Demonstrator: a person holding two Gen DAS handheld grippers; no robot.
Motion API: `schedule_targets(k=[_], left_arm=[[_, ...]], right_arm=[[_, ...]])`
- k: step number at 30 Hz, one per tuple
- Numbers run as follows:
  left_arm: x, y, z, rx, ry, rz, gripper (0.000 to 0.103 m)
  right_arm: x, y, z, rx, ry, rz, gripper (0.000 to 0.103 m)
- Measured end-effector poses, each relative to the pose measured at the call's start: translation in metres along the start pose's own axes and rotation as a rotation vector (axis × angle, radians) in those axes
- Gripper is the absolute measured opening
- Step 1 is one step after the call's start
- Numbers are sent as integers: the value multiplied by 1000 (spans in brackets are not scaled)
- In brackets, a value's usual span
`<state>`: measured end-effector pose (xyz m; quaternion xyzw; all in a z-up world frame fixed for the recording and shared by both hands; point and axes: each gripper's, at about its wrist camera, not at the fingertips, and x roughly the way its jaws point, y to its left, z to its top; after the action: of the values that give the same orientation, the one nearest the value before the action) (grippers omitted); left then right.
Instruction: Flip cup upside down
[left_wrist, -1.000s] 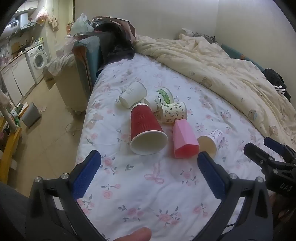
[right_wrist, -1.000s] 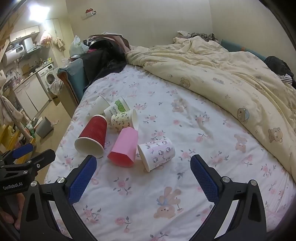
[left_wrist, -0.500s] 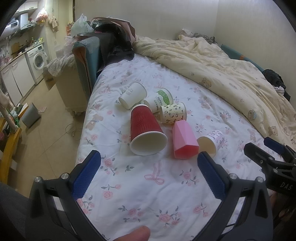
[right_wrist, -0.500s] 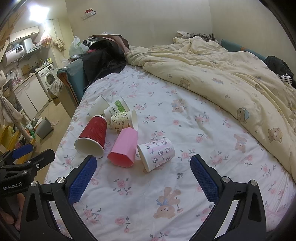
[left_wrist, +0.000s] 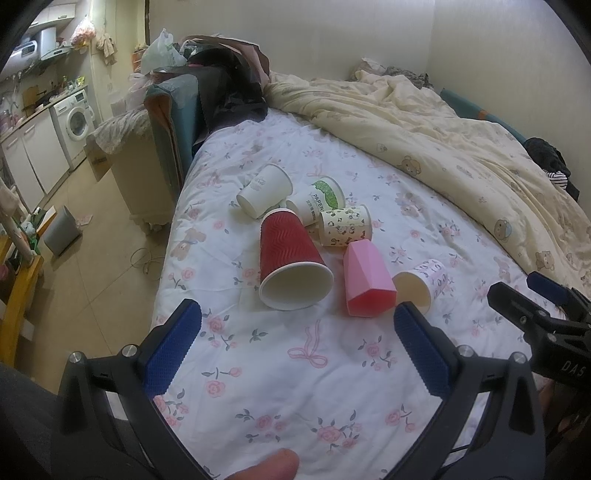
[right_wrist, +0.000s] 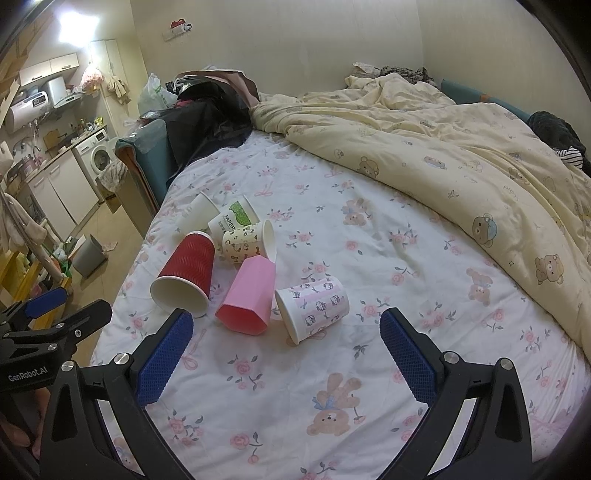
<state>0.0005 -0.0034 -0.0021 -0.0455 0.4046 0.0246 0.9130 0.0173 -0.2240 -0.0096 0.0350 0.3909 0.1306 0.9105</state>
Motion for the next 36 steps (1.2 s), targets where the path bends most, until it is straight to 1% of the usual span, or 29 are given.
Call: schedule_targets(k=[14, 22, 36], left_arm=[[-2, 1, 0, 5, -11, -1, 103], [-5, 4, 8, 5, -12, -7, 103], [-6, 2, 6, 10, -16, -5, 103]], right_arm=[[-1, 0, 1, 0, -2, 2, 103], [-4, 1, 5, 5, -6, 2, 103], [-1, 0, 4, 14, -8, 4, 103]])
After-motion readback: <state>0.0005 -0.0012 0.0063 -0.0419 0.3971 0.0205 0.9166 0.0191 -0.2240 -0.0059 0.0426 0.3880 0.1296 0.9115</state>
